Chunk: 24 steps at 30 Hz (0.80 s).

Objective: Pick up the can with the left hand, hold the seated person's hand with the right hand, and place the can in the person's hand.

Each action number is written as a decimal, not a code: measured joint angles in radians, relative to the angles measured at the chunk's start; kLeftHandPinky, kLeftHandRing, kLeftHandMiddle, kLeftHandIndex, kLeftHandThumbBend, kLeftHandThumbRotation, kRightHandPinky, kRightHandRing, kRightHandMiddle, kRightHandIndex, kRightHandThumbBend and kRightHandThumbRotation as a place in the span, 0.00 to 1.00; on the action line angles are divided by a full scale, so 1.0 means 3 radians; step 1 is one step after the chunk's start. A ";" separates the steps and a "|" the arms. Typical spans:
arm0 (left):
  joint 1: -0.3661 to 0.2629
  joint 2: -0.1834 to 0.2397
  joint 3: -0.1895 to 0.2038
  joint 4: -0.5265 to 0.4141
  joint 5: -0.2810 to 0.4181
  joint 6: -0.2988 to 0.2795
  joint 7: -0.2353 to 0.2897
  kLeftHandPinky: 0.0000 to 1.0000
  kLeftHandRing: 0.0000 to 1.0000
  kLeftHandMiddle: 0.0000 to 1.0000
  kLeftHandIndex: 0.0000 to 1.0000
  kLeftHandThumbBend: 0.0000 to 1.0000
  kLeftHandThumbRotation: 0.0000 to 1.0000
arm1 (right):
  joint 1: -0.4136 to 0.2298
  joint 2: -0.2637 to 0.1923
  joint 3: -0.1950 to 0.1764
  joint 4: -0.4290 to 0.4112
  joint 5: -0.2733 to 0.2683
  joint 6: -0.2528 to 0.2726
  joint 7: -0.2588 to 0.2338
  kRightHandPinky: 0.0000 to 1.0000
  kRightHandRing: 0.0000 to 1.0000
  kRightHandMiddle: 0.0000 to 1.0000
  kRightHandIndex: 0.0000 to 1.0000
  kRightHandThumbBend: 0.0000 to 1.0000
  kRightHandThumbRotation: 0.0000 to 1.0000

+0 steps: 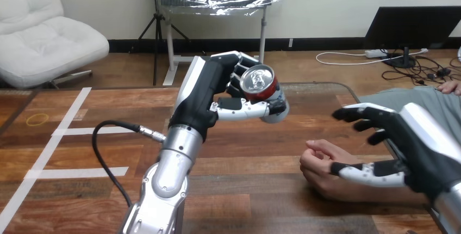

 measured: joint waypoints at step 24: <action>0.0000 -0.0168 -0.0047 -0.0025 0.0011 0.0210 -0.0049 0.36 0.40 0.44 0.49 0.63 0.00 | -0.0130 -0.0810 -0.0117 0.0220 -0.0299 0.0261 0.0505 0.75 0.86 0.89 0.84 0.81 0.00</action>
